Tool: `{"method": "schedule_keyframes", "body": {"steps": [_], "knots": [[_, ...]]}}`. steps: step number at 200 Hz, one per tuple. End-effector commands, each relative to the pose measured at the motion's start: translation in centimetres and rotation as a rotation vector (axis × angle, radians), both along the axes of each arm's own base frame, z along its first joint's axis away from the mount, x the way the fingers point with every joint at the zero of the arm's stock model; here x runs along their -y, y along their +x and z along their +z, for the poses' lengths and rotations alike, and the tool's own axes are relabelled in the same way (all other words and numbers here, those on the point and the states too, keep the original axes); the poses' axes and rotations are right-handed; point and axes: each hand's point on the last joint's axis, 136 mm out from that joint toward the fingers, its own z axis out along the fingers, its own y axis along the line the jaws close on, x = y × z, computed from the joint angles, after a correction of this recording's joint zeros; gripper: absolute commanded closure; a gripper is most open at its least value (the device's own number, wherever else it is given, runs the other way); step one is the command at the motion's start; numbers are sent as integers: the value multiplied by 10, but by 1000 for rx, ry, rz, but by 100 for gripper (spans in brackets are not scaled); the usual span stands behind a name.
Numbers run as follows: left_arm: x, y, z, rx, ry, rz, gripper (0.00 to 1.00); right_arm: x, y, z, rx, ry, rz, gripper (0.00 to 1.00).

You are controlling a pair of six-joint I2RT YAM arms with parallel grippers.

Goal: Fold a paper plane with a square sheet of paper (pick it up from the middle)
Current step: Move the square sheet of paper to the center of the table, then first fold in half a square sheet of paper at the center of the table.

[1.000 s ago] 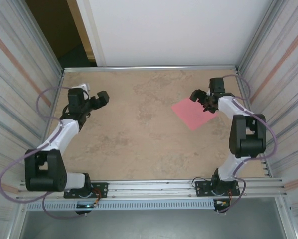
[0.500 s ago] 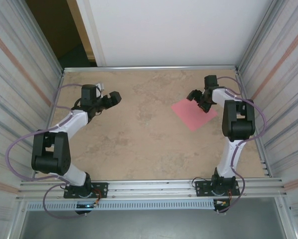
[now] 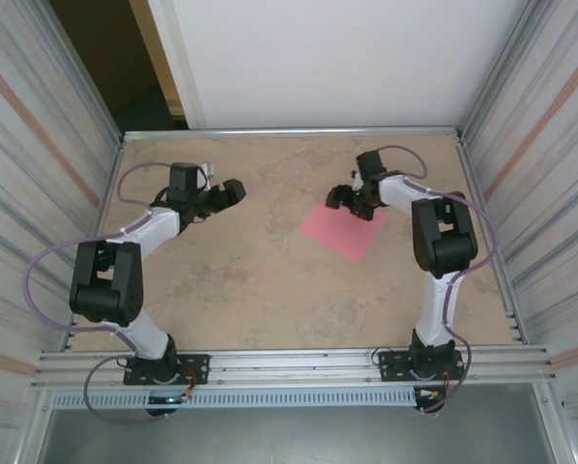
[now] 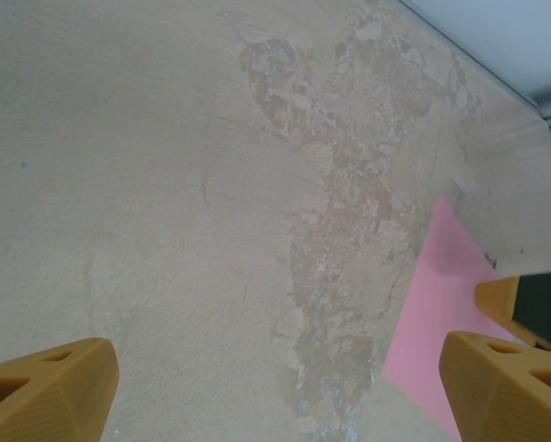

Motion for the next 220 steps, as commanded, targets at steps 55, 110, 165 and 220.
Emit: {"method": "schedule_keyframes", "body": {"steps": [55, 110, 165, 220], "knots": [[27, -5, -4, -66, -85, -43, 19, -94, -105, 12, -103, 99, 346, 34], [80, -56, -18, -240, -68, -178, 22, -48, -113, 38, -66, 181, -61, 34], [132, -113, -36, -377, 47, -335, 23, -15, -133, 18, -176, 205, -218, 44], [165, -119, -55, -455, 69, -397, 23, -18, -133, 9, -195, 198, -206, 55]]}}
